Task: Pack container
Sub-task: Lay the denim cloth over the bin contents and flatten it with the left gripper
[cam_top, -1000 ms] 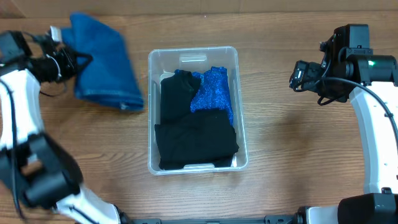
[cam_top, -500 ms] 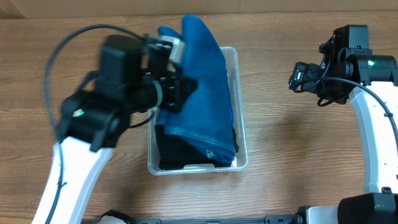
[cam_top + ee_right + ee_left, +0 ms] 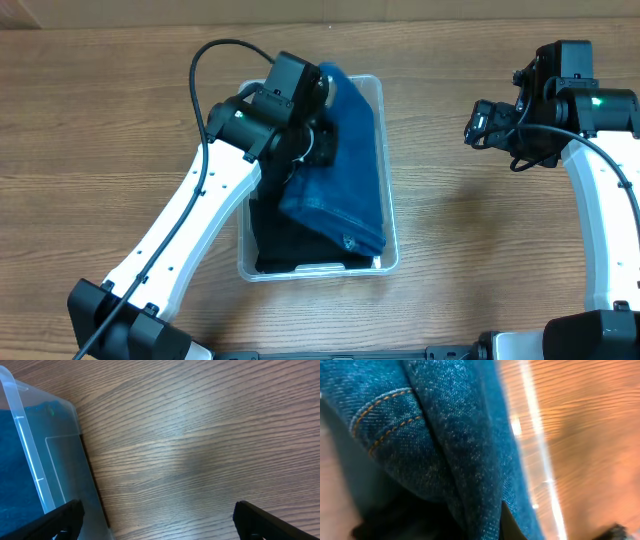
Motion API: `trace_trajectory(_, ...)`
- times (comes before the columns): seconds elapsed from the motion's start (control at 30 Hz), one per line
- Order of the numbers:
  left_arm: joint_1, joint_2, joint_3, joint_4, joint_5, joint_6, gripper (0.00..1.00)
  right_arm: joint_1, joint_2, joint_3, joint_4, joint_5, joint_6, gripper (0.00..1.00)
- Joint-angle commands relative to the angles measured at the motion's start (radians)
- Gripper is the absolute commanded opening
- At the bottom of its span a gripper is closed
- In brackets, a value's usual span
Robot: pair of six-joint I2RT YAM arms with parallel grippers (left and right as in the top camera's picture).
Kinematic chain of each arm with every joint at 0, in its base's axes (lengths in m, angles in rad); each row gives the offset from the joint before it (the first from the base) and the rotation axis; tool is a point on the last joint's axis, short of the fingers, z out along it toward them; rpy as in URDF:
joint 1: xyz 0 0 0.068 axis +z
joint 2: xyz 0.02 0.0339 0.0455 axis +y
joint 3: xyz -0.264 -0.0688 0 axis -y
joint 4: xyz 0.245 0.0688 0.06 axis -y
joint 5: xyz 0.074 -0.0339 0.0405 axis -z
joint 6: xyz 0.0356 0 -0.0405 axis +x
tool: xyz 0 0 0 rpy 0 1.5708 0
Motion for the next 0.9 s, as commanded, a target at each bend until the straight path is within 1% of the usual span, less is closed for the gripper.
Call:
trace_trajectory(0.0, 0.032, -0.01, 0.019, -0.209, -0.189, -0.005, 1.0, 0.001, -0.002, 0.003, 0.005, -0.009, -0.003, 1.0)
trace_trajectory(0.07, 0.064, -0.013, 0.032, -0.313, -0.319, -0.002, 1.0, 0.001, -0.002, 0.003, 0.005, -0.01, -0.003, 1.0)
trace_trajectory(0.1, 0.092, -0.019, 0.062, -0.336, -0.342, -0.002, 1.0, 0.001, -0.002, 0.003, 0.006, -0.01, -0.003, 1.0)
trace_trajectory(0.13, 0.105, -0.024, 0.092, -0.329, -0.335, -0.002, 1.0, 0.001, -0.002, 0.003, 0.007, -0.01, -0.003, 1.0)
trace_trajectory(0.2, 0.109, -0.03, 0.16, -0.289, -0.335, 0.061, 1.0, 0.001, -0.002, 0.003, 0.008, -0.01, -0.003, 1.0)
trace_trajectory(0.27, 0.091, -0.03, 0.218, -0.2, -0.36, 0.174, 1.0, 0.001, -0.002, 0.003, 0.008, -0.009, -0.003, 1.0)
trace_trajectory(0.33, 0.076, -0.015, 0.215, -0.113, -0.471, 0.227, 1.0, 0.001, -0.002, 0.003, 0.008, -0.01, -0.003, 1.0)
trace_trajectory(0.37, 0.075, 0.007, 0.215, -0.102, -0.495, 0.234, 1.0, 0.001, -0.002, 0.003, 0.008, -0.009, -0.003, 1.0)
trace_trajectory(0.47, 0.066, 0.109, 0.203, -0.159, -0.484, 0.233, 1.0, 0.001, -0.002, 0.003, 0.01, -0.009, -0.003, 1.0)
trace_trajectory(0.5, 0.043, 0.179, 0.198, -0.219, -0.475, 0.232, 0.99, 0.001, -0.002, 0.003, 0.012, -0.009, -0.003, 1.0)
trace_trajectory(0.53, 0.023, 0.217, 0.195, -0.247, -0.468, 0.232, 0.95, 0.001, -0.002, 0.003, 0.013, -0.009, -0.003, 1.0)
trace_trajectory(0.6, -0.042, 0.298, 0.179, -0.288, -0.455, 0.219, 0.96, 0.001, -0.002, 0.003, 0.013, -0.009, -0.003, 1.0)
trace_trajectory(0.63, -0.104, 0.344, 0.157, -0.302, -0.442, 0.208, 0.98, 0.001, -0.002, 0.003, 0.013, -0.008, -0.003, 1.0)
trace_trajectory(0.67, -0.148, 0.373, 0.136, -0.316, -0.439, 0.192, 0.99, 0.001, -0.002, 0.003, 0.012, -0.008, -0.003, 1.0)
trace_trajectory(0.7, -0.189, 0.402, 0.109, -0.335, -0.439, 0.148, 1.0, 0.001, -0.002, 0.003, 0.012, -0.008, -0.003, 1.0)
trace_trajectory(0.73, -0.227, 0.437, 0.077, -0.354, -0.418, 0.093, 1.0, 0.001, -0.002, 0.003, 0.012, -0.008, -0.003, 1.0)
trace_trajectory(0.77, -0.257, 0.466, 0.041, -0.355, -0.378, 0.071, 1.0, 0.001, -0.002, 0.003, 0.012, -0.008, -0.003, 1.0)
trace_trajectory(0.8, -0.277, 0.493, 0.014, -0.346, -0.343, 0.067, 1.0, 0.001, -0.002, 0.003, 0.013, -0.008, -0.003, 1.0)
trace_trajectory(0.87, -0.283, 0.516, 0.002, -0.344, -0.364, 0.038, 1.0, 0.001, -0.002, 0.003, 0.012, -0.009, -0.003, 1.0)
